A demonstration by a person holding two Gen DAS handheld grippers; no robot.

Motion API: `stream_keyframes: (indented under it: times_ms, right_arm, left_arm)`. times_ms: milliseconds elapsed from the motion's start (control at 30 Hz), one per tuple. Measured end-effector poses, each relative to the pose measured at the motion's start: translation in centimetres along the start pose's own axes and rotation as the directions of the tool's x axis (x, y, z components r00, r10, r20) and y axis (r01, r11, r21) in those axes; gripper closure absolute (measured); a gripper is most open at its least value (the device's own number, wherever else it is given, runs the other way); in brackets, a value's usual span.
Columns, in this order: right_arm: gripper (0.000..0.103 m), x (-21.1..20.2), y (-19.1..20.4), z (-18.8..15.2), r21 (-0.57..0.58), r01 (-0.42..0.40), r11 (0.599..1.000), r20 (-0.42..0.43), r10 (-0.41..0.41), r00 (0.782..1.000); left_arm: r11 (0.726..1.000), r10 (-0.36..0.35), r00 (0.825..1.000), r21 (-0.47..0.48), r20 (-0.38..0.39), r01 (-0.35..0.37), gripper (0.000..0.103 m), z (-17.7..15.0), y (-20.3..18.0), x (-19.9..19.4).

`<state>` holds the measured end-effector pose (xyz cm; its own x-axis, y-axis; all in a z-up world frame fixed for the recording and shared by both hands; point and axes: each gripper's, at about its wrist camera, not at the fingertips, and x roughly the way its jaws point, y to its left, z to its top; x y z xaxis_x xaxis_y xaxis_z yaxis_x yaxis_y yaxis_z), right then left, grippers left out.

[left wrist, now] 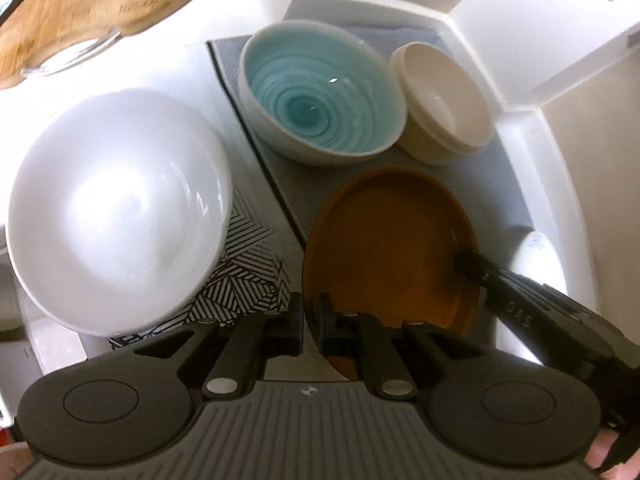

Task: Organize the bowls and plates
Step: 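Close the left gripper on the orange plate rim while the right gripper also grips it, then lower the orange plate onto the white flower plate and open both grippers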

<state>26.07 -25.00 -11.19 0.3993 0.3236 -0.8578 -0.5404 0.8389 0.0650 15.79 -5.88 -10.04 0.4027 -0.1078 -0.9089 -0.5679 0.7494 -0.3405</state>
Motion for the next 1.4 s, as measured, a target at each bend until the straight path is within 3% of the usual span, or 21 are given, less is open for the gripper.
stream_keyframes:
  times_ms: [233, 400, 500, 600, 733, 900, 1100, 1233, 1267, 1300, 1333, 1367, 1400]
  right_arm:
    - [0.094, -5.3, -0.7, -0.9, 0.070, 0.045, 0.997, 0.099, -0.052, 0.994]
    - [0.094, -9.5, -1.5, -3.3, 0.177, 0.090, 0.980, 0.130, -0.114, 0.985]
    - [0.094, -11.7, -1.7, -5.8, 0.249, 0.130, 0.960, 0.123, -0.165, 0.979]
    - [0.094, -13.1, -2.0, -8.8, 0.320, 0.175, 0.931, 0.085, -0.213, 0.973]
    - [0.094, -13.7, -2.1, -13.0, 0.424, 0.217, 0.879, 0.011, -0.244, 0.970]
    - [0.094, -13.2, -1.8, -16.8, 0.527, 0.252, 0.812, -0.058, -0.261, 0.964]
    - [0.094, -12.8, -1.7, -19.2, 0.587, 0.280, 0.759, -0.100, -0.275, 0.956]
    - [0.092, -12.6, -2.1, -20.3, 0.622, 0.278, 0.732, -0.122, -0.260, 0.958]
    - [0.091, -12.6, -2.2, -20.4, 0.633, 0.273, 0.724, -0.118, -0.258, 0.959]
    - [0.090, -12.7, -2.2, -20.5, 0.642, 0.275, 0.715, -0.115, -0.265, 0.957]
    - [0.082, -12.9, -2.2, -20.5, 0.645, 0.279, 0.711, -0.113, -0.272, 0.955]
    - [0.076, -13.0, -2.2, -20.5, 0.646, 0.284, 0.709, -0.112, -0.280, 0.953]
    - [0.063, -13.3, -2.2, -20.5, 0.647, 0.291, 0.705, -0.109, -0.291, 0.950]
  left_arm:
    - [0.984, -0.083, 0.996, 0.157, 0.019, 0.079, 0.097, 0.7, -1.6, -2.2]
    - [0.939, -0.136, 0.989, 0.311, -0.055, 0.147, 0.096, 0.8, -3.5, -2.5]
    - [0.888, -0.149, 0.983, 0.424, -0.105, 0.180, 0.096, -0.1, -4.8, -2.6]
    - [0.819, -0.140, 0.976, 0.534, -0.167, 0.209, 0.096, -1.3, -6.2, -1.8]
    - [0.724, -0.090, 0.964, 0.648, -0.250, 0.236, 0.096, -3.7, -7.0, -0.6]
    - [0.613, -0.031, 0.956, 0.750, -0.292, 0.249, 0.096, -5.7, -8.2, 1.2]
    - [0.532, 0.010, 0.945, 0.802, -0.326, 0.271, 0.096, -7.0, -9.4, 2.8]
    - [0.507, 0.025, 0.942, 0.816, -0.335, 0.277, 0.096, -7.5, -9.9, 3.0]
    - [0.500, 0.019, 0.943, 0.820, -0.332, 0.279, 0.093, -7.5, -9.9, 3.0]
    - [0.491, 0.014, 0.946, 0.826, -0.325, 0.277, 0.085, -7.4, -10.0, 2.8]
    - [0.485, 0.008, 0.948, 0.831, -0.317, 0.274, 0.077, -7.4, -10.1, 2.8]
    - [0.483, 0.001, 0.952, 0.834, -0.305, 0.267, 0.055, -7.2, -10.1, 2.5]
    - [0.483, -0.013, 0.956, 0.835, -0.293, 0.263, 0.043, -7.1, -10.0, 2.3]
